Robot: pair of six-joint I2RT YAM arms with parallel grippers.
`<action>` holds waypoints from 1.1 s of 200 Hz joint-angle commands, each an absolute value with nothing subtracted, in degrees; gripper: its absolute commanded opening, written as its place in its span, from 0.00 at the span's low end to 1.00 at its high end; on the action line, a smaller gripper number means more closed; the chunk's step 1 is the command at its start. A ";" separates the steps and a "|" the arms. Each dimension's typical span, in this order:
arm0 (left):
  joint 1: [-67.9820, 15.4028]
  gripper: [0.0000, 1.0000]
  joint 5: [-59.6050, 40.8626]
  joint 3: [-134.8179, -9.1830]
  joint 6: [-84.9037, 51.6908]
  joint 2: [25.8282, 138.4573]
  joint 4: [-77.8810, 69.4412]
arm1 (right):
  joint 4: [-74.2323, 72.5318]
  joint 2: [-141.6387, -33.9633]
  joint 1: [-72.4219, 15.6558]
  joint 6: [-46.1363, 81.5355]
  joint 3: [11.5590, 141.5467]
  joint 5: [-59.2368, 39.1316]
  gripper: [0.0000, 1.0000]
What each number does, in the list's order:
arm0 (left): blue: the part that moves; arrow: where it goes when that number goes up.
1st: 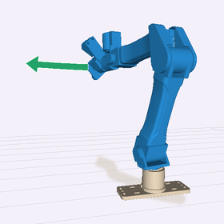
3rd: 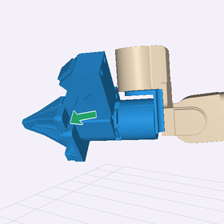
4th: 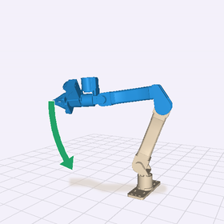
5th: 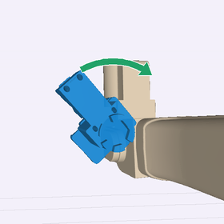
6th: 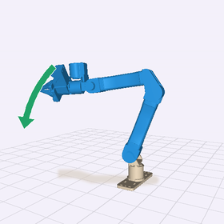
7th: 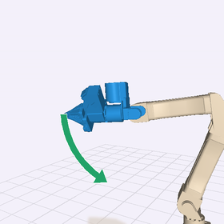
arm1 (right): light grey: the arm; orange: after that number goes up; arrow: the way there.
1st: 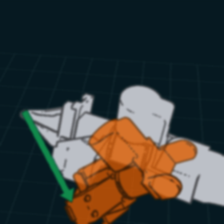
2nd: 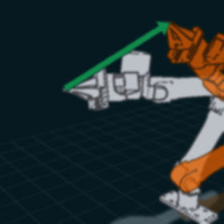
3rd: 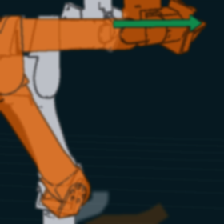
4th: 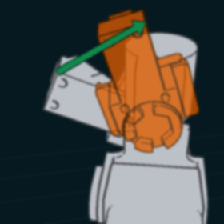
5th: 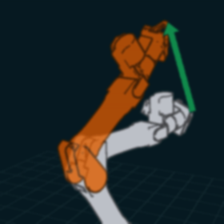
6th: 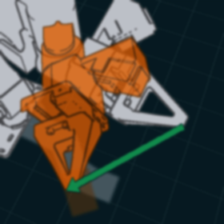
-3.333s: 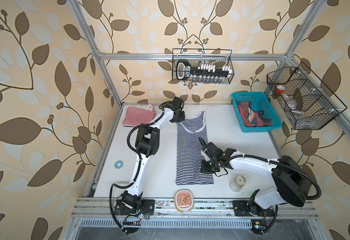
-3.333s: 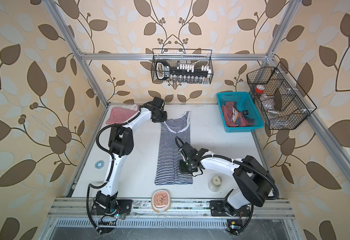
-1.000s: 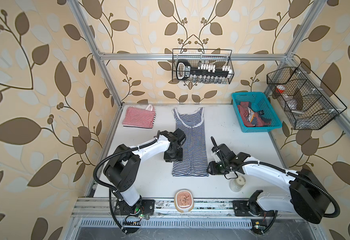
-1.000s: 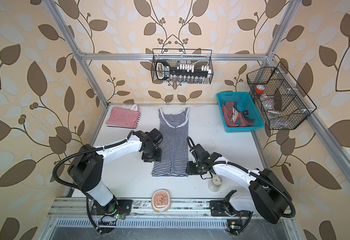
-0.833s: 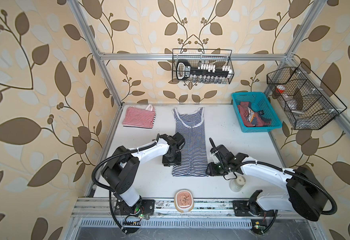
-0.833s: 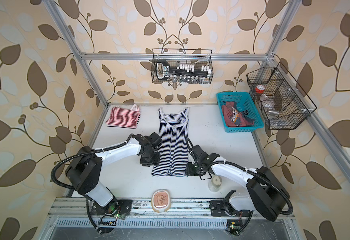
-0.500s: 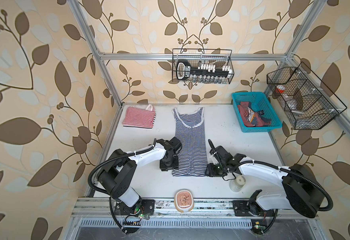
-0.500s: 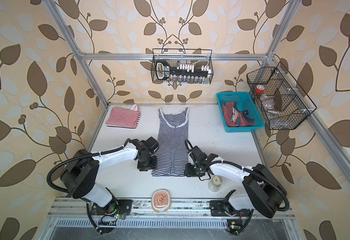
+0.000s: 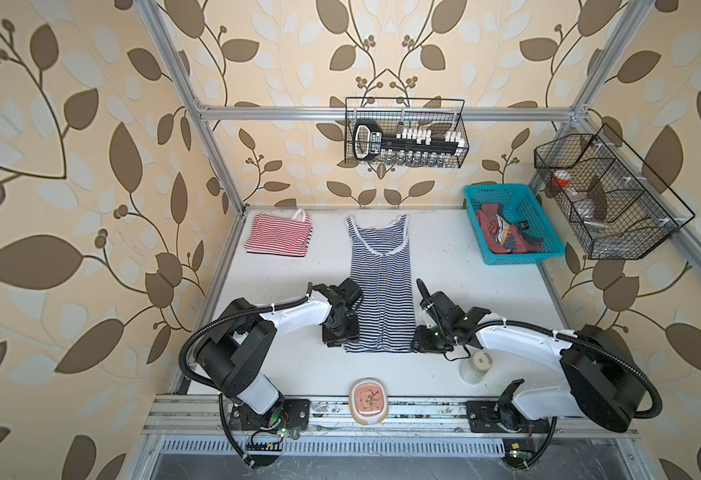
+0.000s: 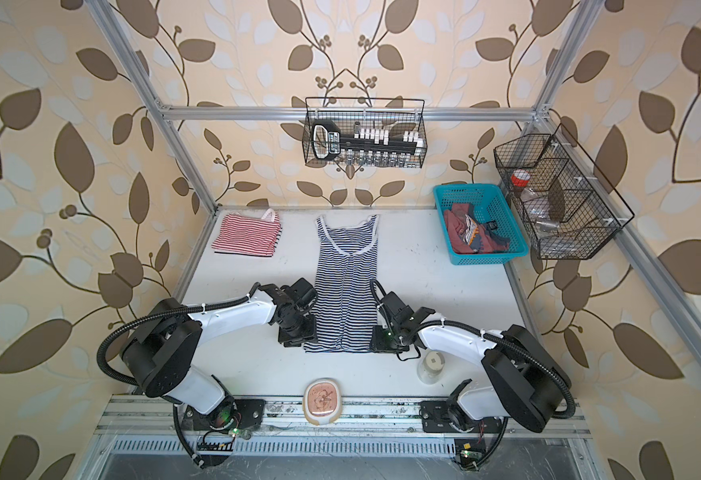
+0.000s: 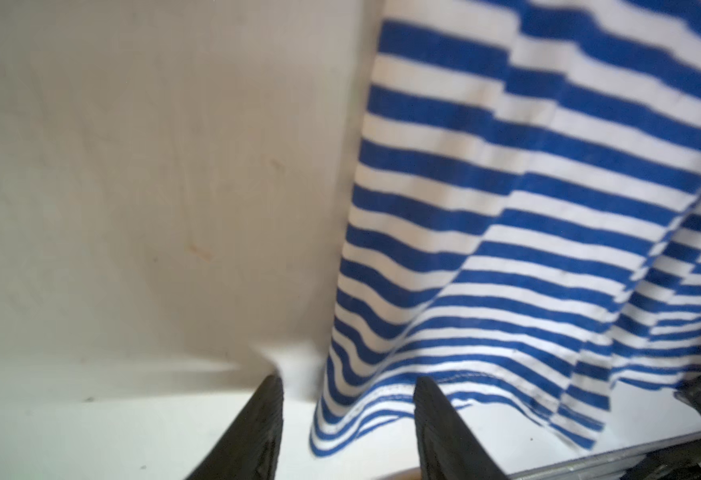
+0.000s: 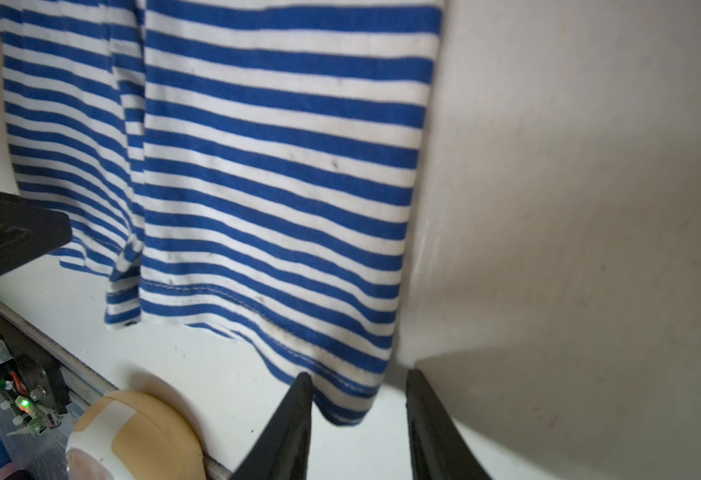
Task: Fold and stack the tank tops
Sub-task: 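Grasp the hem corners nearest the robot with both grippers, then lift the hem with both grippers and fold it toward the straps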
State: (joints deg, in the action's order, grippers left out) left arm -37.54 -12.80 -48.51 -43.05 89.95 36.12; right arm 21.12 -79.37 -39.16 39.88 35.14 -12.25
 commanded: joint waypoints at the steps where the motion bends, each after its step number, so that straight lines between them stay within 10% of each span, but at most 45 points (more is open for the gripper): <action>1: -37.99 0.50 -14.69 -46.99 -44.20 90.15 35.85 | 21.65 -80.22 -39.20 40.84 33.68 -11.97 0.38; 62: -38.00 0.38 -16.26 -46.33 -44.74 90.56 34.28 | 20.31 -81.35 -39.42 41.30 33.54 -12.01 0.31; 138: -38.02 0.00 -17.87 -43.97 -46.12 88.68 33.12 | 20.54 -80.67 -41.36 42.05 33.52 -11.19 0.00; 220: -39.05 0.00 -17.06 -43.14 -47.90 80.25 37.04 | 25.92 -70.51 -44.38 44.54 33.11 -8.75 0.00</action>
